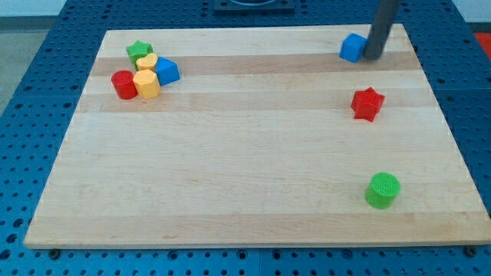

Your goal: Move the blue cube to the top center of the board

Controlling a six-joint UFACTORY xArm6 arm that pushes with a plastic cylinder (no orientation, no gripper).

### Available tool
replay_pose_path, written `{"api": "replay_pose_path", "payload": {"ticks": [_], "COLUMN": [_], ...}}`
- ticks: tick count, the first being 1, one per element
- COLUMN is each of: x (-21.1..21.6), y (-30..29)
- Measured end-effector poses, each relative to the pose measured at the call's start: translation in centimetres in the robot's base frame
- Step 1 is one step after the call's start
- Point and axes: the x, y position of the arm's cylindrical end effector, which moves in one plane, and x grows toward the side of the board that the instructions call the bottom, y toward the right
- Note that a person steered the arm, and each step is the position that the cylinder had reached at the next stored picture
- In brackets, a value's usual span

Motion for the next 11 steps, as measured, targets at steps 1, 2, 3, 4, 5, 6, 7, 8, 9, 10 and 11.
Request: {"api": "replay_pose_path", "payload": {"ticks": [1,2,3,4,5,6,7,8,9,10,11], "x": [-0.5,-0.6,-0.5,-0.2,-0.1,0.3,0.9,1.4,1.6,2.6,3.9], "y": [0.0,-0.8,-3.7,-6.9,-9.8,-12.7,-15.4,-17.7,-19.9,-17.8,-13.0]}}
